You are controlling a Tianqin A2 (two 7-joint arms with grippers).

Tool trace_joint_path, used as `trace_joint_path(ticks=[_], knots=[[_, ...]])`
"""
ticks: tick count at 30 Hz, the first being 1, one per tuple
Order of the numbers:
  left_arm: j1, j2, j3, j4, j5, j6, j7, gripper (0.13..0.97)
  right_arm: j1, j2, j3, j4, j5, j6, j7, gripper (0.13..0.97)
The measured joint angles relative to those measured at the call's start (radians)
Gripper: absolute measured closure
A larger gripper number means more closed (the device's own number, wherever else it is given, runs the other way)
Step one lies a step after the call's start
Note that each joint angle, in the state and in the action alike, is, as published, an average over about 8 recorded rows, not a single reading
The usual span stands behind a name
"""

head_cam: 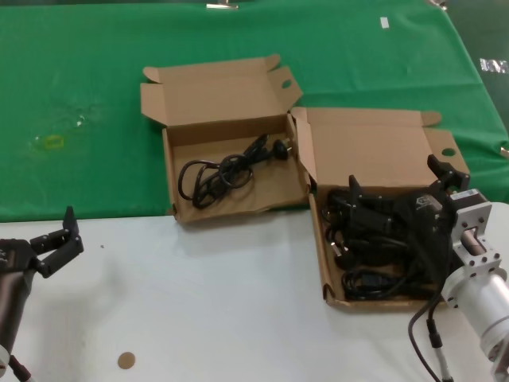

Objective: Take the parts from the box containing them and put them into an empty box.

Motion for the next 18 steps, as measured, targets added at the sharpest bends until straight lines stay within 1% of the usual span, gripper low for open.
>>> trace_joint_path(ticks=[18], knots=[[0.0, 0.0, 0.0, 0.0, 0.0, 0.0, 0.0, 0.132, 0.0, 0.0, 0.0, 0.0, 0.0, 0.0, 0.0, 0.129]])
